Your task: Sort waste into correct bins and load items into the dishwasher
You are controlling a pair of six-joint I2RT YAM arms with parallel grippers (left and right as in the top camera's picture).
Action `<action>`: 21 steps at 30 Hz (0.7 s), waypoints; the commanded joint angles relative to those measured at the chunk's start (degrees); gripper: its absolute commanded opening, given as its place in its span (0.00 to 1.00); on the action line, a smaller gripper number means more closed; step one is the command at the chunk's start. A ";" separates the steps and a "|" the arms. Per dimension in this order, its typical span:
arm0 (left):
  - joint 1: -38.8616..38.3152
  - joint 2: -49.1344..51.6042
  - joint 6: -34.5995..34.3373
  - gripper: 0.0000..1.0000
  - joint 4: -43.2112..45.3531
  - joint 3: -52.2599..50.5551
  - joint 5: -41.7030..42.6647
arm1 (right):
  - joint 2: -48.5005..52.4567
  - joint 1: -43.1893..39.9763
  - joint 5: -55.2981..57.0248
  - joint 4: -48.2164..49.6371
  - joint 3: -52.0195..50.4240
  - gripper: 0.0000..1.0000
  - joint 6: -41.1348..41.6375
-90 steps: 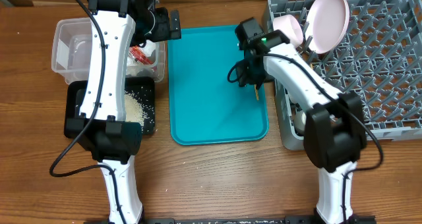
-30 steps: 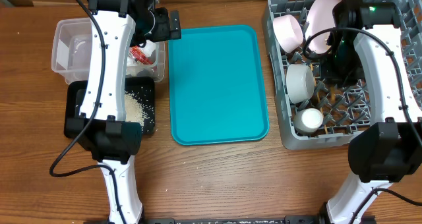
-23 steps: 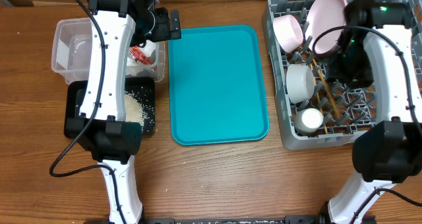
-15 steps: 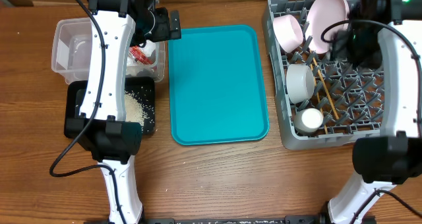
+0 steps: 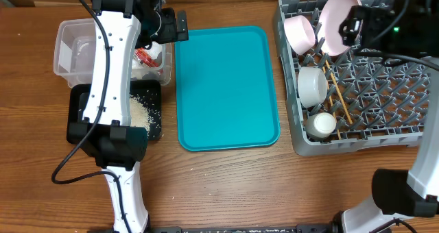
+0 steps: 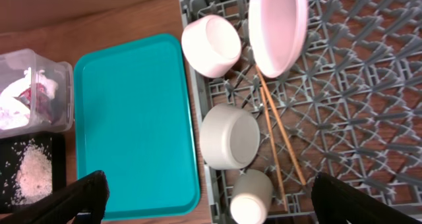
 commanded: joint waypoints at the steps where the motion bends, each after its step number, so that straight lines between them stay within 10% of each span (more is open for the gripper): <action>1: -0.39 -0.42 0.00 1.00 0.07 1.07 -0.39 | -7.43 -1.86 -2.36 0.11 0.66 1.00 -5.05; 9: -0.39 -0.42 0.00 1.00 0.07 1.07 -0.39 | -18.78 -1.86 -1.09 5.99 -7.34 1.00 -5.99; 21: -0.39 -0.42 0.00 1.00 0.07 1.07 -0.37 | -57.33 -1.84 -1.55 67.73 -82.20 1.00 -6.12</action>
